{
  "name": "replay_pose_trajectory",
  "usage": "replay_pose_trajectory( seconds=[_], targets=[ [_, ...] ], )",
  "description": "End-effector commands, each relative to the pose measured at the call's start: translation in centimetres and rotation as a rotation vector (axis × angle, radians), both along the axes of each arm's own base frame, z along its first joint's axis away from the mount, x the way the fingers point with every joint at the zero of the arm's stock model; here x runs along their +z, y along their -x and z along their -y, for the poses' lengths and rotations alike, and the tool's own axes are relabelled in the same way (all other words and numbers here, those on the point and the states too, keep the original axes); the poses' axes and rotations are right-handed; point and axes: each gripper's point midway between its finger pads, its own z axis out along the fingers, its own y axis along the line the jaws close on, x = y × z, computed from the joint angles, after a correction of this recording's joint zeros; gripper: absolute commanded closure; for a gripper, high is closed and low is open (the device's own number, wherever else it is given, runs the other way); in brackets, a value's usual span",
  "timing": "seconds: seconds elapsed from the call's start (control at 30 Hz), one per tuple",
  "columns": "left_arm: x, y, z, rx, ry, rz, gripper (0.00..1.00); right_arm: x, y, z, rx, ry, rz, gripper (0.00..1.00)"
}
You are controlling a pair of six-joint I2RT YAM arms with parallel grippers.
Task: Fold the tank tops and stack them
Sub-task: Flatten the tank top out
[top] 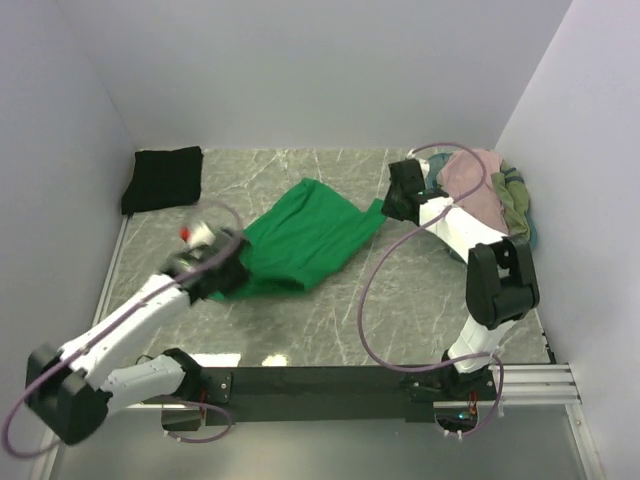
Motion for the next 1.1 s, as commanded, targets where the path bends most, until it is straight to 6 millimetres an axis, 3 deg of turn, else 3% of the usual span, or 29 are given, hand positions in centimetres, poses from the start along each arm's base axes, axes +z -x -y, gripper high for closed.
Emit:
replay_pose_trajectory(
  seconds=[0.0, 0.03, 0.07, 0.13, 0.17, 0.2, 0.23, 0.27, 0.3, 0.33, 0.37, 0.43, 0.47, 0.5, 0.53, 0.57, 0.6, 0.7, 0.73, 0.77, 0.8, 0.83, 0.87, 0.9, 0.93, 0.97, 1.0, 1.03, 1.07],
  targets=[
    [10.0, -7.2, -5.3, 0.083, -0.023, 0.309, 0.99, 8.4, -2.0, 2.0, -0.059, 0.006, 0.177, 1.00],
    [13.4, -8.8, -6.0, 0.100, 0.001, 0.380, 0.99, 9.6, -2.1, 2.2, -0.065, 0.005, 0.199, 1.00],
    [15.0, -10.1, -8.4, 0.147, -0.020, 0.410, 0.99, 10.4, -2.2, 2.4, -0.066, 0.010, 0.205, 1.00],
    [17.2, -12.9, -8.7, 0.134, 0.034, 0.446, 0.99, 13.2, -2.8, 2.3, -0.069, -0.008, 0.265, 1.00],
    [20.5, -14.4, -10.3, 0.170, 0.048, 0.522, 0.99, 14.2, -3.1, 2.4, -0.073, -0.014, 0.284, 1.00],
    [20.8, -16.2, -10.6, 0.171, 0.064, 0.528, 0.99, 16.1, -4.1, 2.4, -0.071, -0.032, 0.318, 1.00],
    [22.8, -17.9, -10.4, 0.149, 0.105, 0.587, 0.99, 17.2, -4.6, 2.4, -0.073, -0.041, 0.335, 1.00],
    [26.3, -19.4, -11.5, 0.164, 0.118, 0.667, 0.99, 18.2, -5.2, 2.6, -0.078, -0.046, 0.351, 1.00],
    [25.9, -21.8, -12.1, 0.162, 0.122, 0.656, 0.99, 20.2, -6.7, 2.7, -0.079, -0.058, 0.395, 1.00],
    [30.3, -23.1, -11.6, 0.112, 0.160, 0.758, 0.99, 21.3, -7.5, 2.4, -0.070, -0.068, 0.422, 1.00],
    [31.6, -24.5, -12.2, 0.099, 0.168, 0.787, 0.99, 22.8, -8.6, 2.3, -0.066, -0.085, 0.474, 1.00],
    [32.1, -28.2, -11.4, 0.017, 0.213, 0.810, 0.99, 25.1, -10.6, 1.4, -0.036, -0.111, 0.548, 1.00],
    [36.2, -28.6, -10.8, -0.039, 0.241, 0.899, 0.99, 26.1, -11.2, 1.2, -0.029, -0.121, 0.575, 1.00],
    [35.3, -30.7, -10.7, -0.063, 0.258, 0.882, 0.99, 29.0, -11.8, 1.0, -0.022, -0.136, 0.645, 1.00],
    [38.8, -30.8, -10.5, -0.096, 0.256, 0.964, 0.99, 29.1, -12.6, 0.7, -0.017, -0.138, 0.656, 1.00],
    [39.4, -31.3, -10.6, -0.105, 0.259, 0.976, 0.99, 30.0, -12.9, 0.7, -0.017, -0.136, 0.680, 1.00],
    [38.5, -32.4, -11.3, -0.097, 0.262, 0.954, 0.99, 31.9, -13.2, 0.8, -0.016, -0.135, 0.727, 1.00],
    [39.5, -32.2, -13.2, -0.086, 0.254, 0.991, 0.99, 33.3, -13.2, 0.9, -0.019, -0.127, 0.745, 1.00],
    [36.6, -32.6, -13.7, -0.070, 0.269, 0.932, 0.99, 33.1, -13.0, 1.0, -0.019, -0.127, 0.739, 1.00],
    [35.7, -32.3, -14.4, -0.052, 0.272, 0.921, 0.99, 32.9, -12.5, 0.8, -0.012, -0.129, 0.733, 1.00],
    [36.3, -30.8, -14.6, -0.047, 0.267, 0.943, 0.99, 31.9, -11.5, 1.1, -0.020, -0.137, 0.730, 1.00],
    [32.2, -30.8, -15.0, -0.017, 0.280, 0.866, 0.99, 31.1, -10.8, 1.2, -0.022, -0.145, 0.724, 1.00],
    [30.8, -30.2, -15.2, 0.004, 0.287, 0.840, 0.99, 27.3, -10.2, 1.2, -0.037, -0.145, 0.659, 1.00],
    [30.7, -28.5, -15.1, 0.023, 0.285, 0.835, 0.99, 27.8, -8.5, 1.5, -0.050, -0.164, 0.664, 1.00],
    [24.9, -27.7, -15.6, 0.092, 0.289, 0.708, 0.99, 26.3, -7.5, 1.5, -0.054, -0.181, 0.636, 1.00],
    [22.8, -26.6, -15.8, 0.136, 0.290, 0.666, 0.99, 25.4, -6.6, 1.3, -0.051, -0.208, 0.639, 1.00],
    [22.1, -24.8, -15.8, 0.166, 0.287, 0.656, 0.99, 21.5, -4.3, 0.6, -0.048, -0.228, 0.561, 1.00],
    [16.3, -23.0, -15.9, 0.224, 0.290, 0.536, 0.99, 19.4, -3.1, 0.2, -0.050, -0.229, 0.521, 1.00],
    [14.9, -21.5, -15.6, 0.239, 0.293, 0.513, 0.99, 14.2, -1.0, -0.3, -0.054, -0.226, 0.417, 1.00]
  ],
)
